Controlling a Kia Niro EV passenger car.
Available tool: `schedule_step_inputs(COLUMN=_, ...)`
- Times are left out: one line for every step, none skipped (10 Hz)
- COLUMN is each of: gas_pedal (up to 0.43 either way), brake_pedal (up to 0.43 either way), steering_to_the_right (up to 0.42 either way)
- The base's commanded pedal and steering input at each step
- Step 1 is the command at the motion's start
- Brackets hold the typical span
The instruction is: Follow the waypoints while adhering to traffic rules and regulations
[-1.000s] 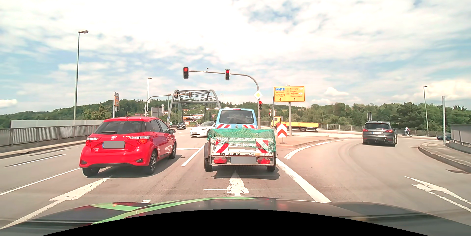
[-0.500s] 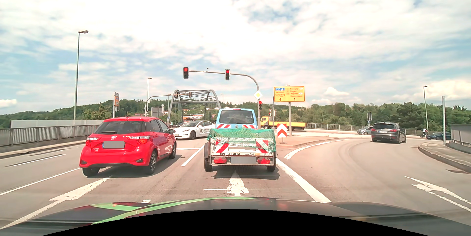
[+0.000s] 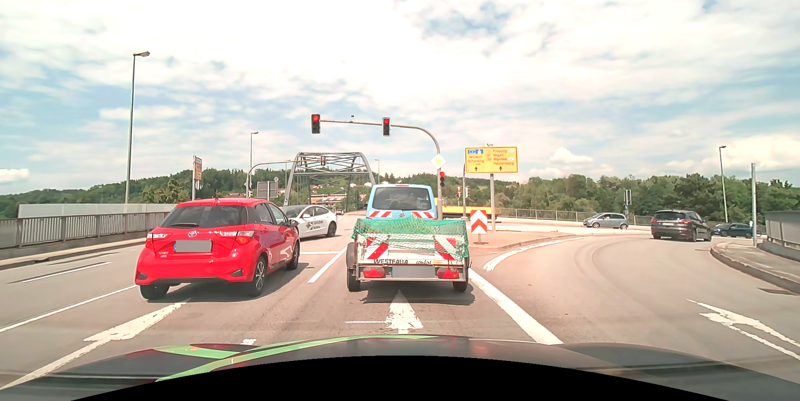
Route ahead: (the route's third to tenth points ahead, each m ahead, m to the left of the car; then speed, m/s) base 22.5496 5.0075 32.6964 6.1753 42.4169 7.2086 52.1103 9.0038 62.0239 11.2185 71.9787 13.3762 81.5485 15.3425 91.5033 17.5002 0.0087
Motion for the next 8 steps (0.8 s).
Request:
schedule_step_inputs(gas_pedal=0.000, brake_pedal=0.220, steering_to_the_right=-0.007)
schedule_step_inputs(gas_pedal=0.000, brake_pedal=0.220, steering_to_the_right=-0.007)
schedule_step_inputs(gas_pedal=0.000, brake_pedal=0.220, steering_to_the_right=-0.007)
schedule_step_inputs(gas_pedal=0.000, brake_pedal=0.220, steering_to_the_right=-0.007)
schedule_step_inputs(gas_pedal=0.000, brake_pedal=0.220, steering_to_the_right=-0.007)
schedule_step_inputs(gas_pedal=0.000, brake_pedal=0.226, steering_to_the_right=-0.007)
schedule_step_inputs(gas_pedal=0.000, brake_pedal=0.220, steering_to_the_right=-0.007)
schedule_step_inputs(gas_pedal=0.000, brake_pedal=0.220, steering_to_the_right=-0.007)
